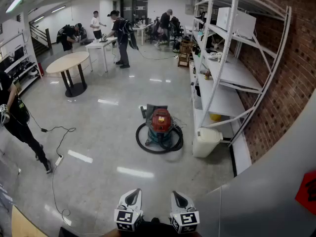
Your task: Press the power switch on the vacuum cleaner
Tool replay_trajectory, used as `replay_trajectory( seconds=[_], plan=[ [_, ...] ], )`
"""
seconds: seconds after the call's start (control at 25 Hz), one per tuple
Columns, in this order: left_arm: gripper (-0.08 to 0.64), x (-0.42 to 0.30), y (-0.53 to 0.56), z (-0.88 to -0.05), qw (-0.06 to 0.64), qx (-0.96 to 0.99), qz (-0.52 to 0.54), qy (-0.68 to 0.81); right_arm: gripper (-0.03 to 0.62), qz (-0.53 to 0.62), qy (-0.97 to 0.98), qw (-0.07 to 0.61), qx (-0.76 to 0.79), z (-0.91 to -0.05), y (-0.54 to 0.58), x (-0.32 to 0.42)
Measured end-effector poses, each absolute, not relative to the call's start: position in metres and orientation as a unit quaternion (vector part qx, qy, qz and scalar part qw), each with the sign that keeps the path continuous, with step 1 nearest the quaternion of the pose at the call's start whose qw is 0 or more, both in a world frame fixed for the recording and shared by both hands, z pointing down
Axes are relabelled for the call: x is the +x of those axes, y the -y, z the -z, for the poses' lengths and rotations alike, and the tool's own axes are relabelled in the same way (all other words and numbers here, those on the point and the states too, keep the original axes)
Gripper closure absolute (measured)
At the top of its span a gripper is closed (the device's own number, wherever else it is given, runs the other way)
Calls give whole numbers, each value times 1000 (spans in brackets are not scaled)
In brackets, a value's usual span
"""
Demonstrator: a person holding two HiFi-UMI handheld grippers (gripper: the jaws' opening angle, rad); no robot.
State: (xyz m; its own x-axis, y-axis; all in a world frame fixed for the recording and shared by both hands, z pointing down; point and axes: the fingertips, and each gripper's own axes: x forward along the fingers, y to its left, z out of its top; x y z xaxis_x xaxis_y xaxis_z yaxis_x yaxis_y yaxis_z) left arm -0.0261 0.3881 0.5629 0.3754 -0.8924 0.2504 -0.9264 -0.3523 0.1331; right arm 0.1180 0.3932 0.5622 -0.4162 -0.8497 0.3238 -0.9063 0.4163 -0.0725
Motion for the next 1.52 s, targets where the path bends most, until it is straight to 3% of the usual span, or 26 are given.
replay_trajectory(
  seconds=[1.52],
  plan=[
    [545,-36,-368,-571,135,809,-69,568,600,-153,835,113,517,-573,-370,113]
  ],
)
